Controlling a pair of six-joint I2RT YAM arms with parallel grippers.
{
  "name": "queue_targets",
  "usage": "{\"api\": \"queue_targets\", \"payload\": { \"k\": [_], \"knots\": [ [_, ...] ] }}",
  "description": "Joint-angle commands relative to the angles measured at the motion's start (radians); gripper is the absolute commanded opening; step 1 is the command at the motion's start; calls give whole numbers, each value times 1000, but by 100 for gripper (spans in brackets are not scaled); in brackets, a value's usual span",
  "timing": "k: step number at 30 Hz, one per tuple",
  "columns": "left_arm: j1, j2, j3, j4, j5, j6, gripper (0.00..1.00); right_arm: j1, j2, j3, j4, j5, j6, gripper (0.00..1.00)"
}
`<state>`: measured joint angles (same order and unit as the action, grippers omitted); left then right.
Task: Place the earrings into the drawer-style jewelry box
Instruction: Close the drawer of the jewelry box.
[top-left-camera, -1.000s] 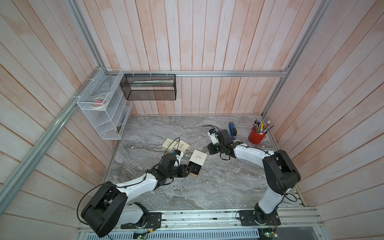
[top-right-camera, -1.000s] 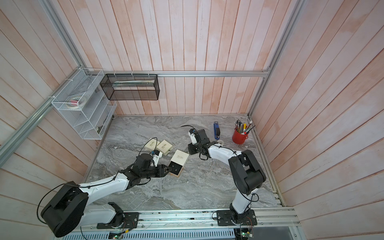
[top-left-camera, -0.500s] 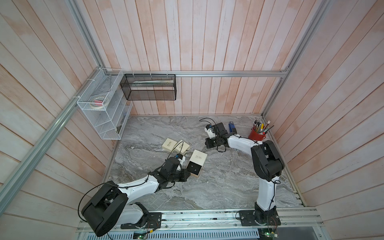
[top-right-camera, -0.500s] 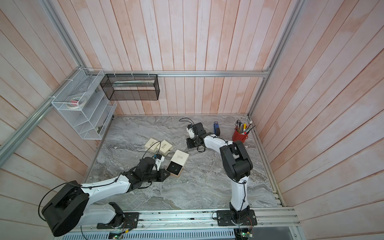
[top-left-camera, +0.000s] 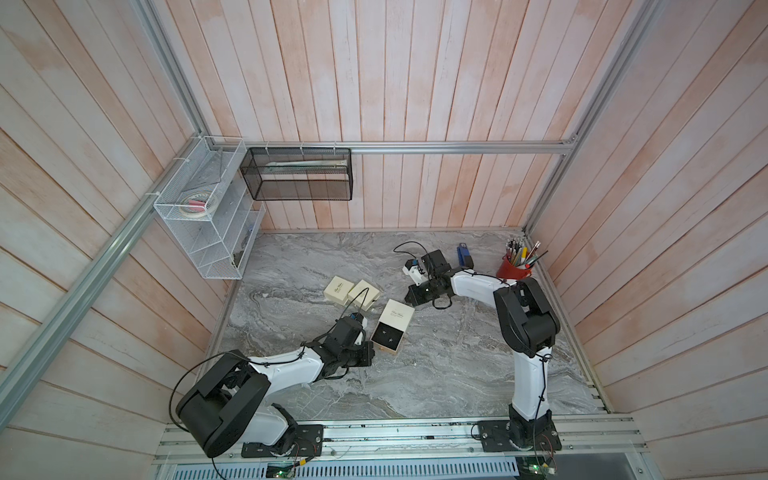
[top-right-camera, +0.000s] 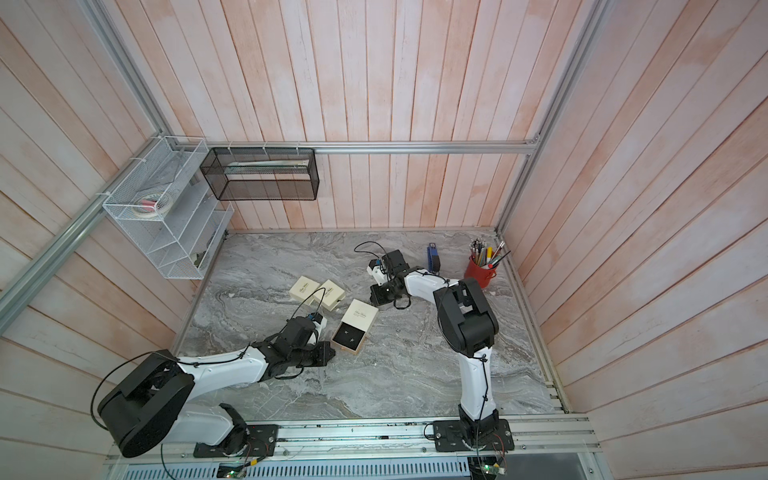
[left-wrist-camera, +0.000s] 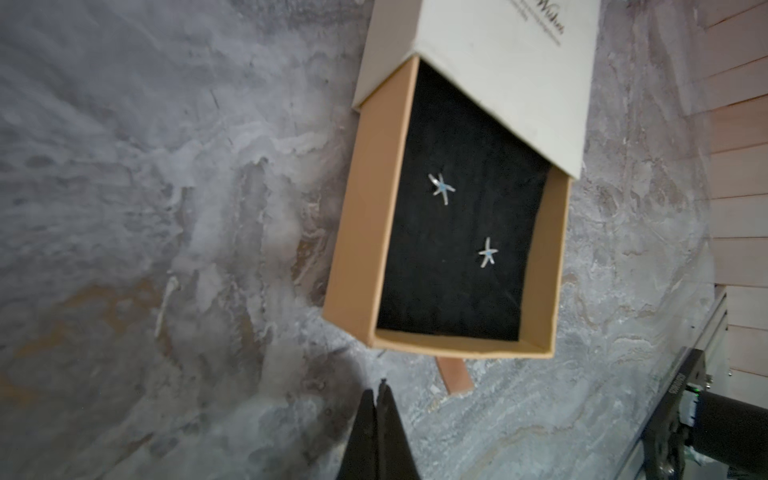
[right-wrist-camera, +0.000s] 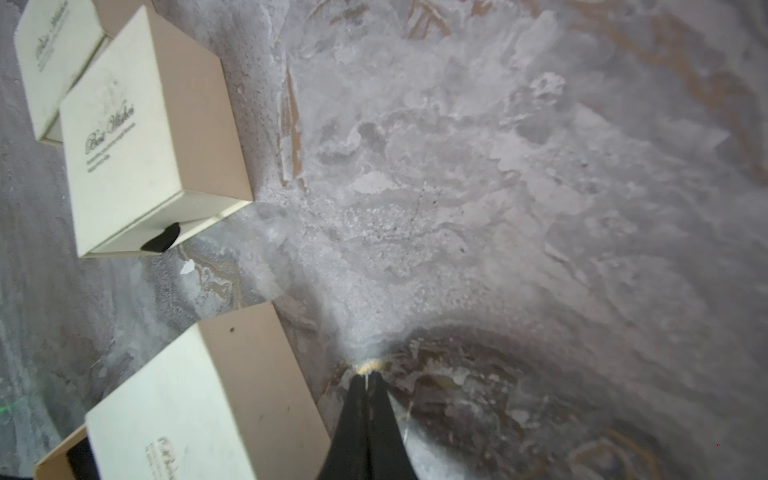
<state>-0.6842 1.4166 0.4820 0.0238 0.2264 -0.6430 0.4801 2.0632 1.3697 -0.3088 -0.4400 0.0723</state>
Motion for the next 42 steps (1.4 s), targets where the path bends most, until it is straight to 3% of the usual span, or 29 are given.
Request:
{"api": "queue_targets", "payload": {
  "k": [1, 30, 42],
  "knots": [
    [-6, 22, 42, -1, -32, 22, 0, 3, 18, 19, -31, -61, -37, 3],
    [19, 264, 285, 75, -2, 74, 0, 34, -3, -30, -43, -75, -84, 3],
    [23, 342, 375, 71, 50, 94, 0, 14, -31, -47, -9, -5, -53, 4]
  ]
}}
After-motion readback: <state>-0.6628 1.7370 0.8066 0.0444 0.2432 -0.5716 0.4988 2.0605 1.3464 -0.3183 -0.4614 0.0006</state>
